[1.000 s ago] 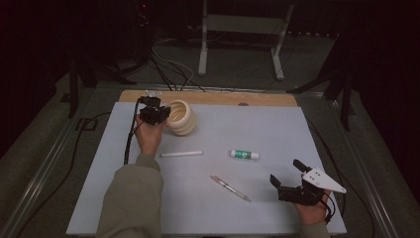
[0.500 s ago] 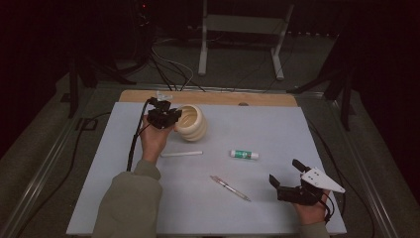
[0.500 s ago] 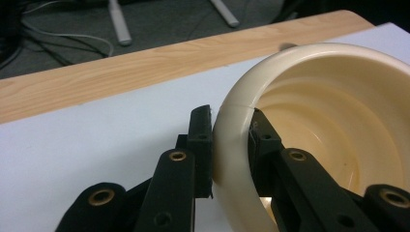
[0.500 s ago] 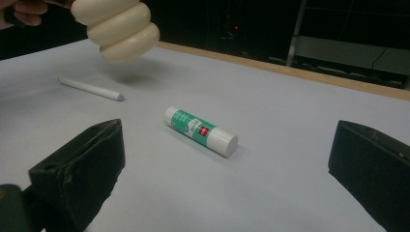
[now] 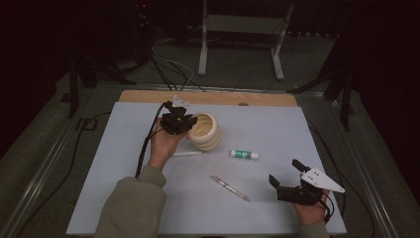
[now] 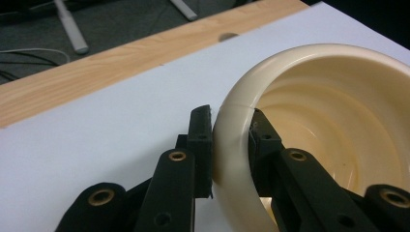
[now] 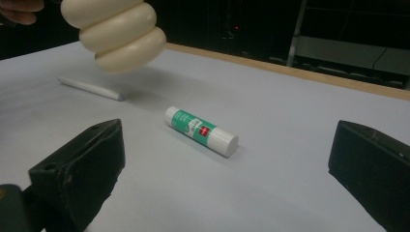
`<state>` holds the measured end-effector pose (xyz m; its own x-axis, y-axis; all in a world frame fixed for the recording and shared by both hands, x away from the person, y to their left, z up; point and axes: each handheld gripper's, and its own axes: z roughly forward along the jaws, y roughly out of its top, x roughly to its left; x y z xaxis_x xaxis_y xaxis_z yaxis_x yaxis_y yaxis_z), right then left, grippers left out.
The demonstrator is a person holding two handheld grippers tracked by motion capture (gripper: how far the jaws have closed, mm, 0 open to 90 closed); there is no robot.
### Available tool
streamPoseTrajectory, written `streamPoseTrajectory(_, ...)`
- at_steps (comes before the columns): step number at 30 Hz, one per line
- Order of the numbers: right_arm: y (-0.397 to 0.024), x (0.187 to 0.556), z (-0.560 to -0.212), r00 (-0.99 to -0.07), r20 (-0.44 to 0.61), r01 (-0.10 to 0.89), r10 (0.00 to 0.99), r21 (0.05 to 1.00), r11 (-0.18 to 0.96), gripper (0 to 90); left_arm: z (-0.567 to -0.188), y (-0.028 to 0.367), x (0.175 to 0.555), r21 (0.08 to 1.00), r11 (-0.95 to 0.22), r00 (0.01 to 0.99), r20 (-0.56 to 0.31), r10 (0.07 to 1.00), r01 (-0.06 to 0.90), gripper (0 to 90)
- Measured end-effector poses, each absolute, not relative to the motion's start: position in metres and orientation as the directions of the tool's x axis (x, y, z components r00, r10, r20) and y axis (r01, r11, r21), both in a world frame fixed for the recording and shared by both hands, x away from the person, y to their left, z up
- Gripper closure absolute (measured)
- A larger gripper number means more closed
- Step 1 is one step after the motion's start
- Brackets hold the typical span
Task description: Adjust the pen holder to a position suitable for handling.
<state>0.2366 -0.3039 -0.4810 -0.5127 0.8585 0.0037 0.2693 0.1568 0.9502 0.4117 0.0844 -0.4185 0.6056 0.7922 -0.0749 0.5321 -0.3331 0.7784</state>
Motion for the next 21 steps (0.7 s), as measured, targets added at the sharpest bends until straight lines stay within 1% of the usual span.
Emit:
streamPoseTrajectory(6, -0.304, 0.237, -0.481, -0.513, 0.005, 0.270, 0.858, 0.950, 0.157, 0.2, -0.419, 0.068, 0.400, 0.759, -0.403, 0.664, -0.051, 0.746, 0.511, 77.1)
streamPoseTrajectory(12, -0.303, 0.237, -0.481, -0.513, 0.004, 0.271, 0.858, 0.950, 0.157, 0.2, -0.424, 0.059, 0.392, 0.739, -0.451, 0.697, -0.036, 0.716, 0.501, 77.1)
streamPoseTrajectory(21, -0.303, 0.237, -0.481, -0.515, 0.000, 0.270, 0.857, 0.949, 0.162, 0.2, -0.435, 0.053, 0.388, 0.720, -0.465, 0.707, -0.051, 0.705, 0.515, 76.9)
